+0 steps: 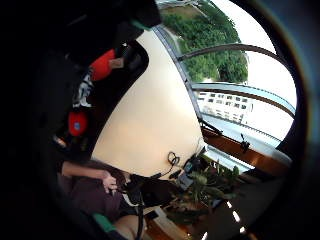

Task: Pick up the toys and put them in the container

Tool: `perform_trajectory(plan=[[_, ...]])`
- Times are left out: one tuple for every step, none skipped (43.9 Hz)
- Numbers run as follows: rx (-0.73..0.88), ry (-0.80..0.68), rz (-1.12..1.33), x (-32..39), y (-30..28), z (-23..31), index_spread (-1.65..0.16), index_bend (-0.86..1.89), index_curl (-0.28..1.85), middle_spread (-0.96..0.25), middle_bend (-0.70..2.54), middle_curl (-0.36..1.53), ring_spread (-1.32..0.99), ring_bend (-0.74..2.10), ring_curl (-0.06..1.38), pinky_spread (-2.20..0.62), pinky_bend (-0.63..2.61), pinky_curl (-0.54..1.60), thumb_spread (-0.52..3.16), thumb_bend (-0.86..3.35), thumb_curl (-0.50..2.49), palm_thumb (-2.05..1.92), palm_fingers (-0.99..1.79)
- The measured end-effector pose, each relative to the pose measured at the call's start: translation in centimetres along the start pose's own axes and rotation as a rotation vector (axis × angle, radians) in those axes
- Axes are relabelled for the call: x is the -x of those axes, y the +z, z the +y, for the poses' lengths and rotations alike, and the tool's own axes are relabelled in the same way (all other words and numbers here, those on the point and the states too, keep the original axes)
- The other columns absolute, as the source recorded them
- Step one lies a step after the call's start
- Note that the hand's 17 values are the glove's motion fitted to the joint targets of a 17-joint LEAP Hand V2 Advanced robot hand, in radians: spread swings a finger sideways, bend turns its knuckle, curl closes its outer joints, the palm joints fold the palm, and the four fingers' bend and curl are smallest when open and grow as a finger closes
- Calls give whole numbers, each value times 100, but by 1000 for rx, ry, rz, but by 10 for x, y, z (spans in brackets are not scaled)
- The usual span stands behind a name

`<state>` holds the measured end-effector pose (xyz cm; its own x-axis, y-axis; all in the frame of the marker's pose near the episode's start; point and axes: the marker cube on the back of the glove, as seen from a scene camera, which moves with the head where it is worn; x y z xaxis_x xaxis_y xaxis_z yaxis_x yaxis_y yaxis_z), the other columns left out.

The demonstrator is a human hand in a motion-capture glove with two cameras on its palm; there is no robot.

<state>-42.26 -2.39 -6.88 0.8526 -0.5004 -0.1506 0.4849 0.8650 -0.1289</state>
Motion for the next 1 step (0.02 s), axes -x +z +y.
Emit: perform_trajectory(plan=[[-2, 1, -1, 0, 0, 0, -18, 8, 28, 1, 10, 38, 2, 51, 33, 2, 105, 41, 114, -5, 41, -6, -35]])
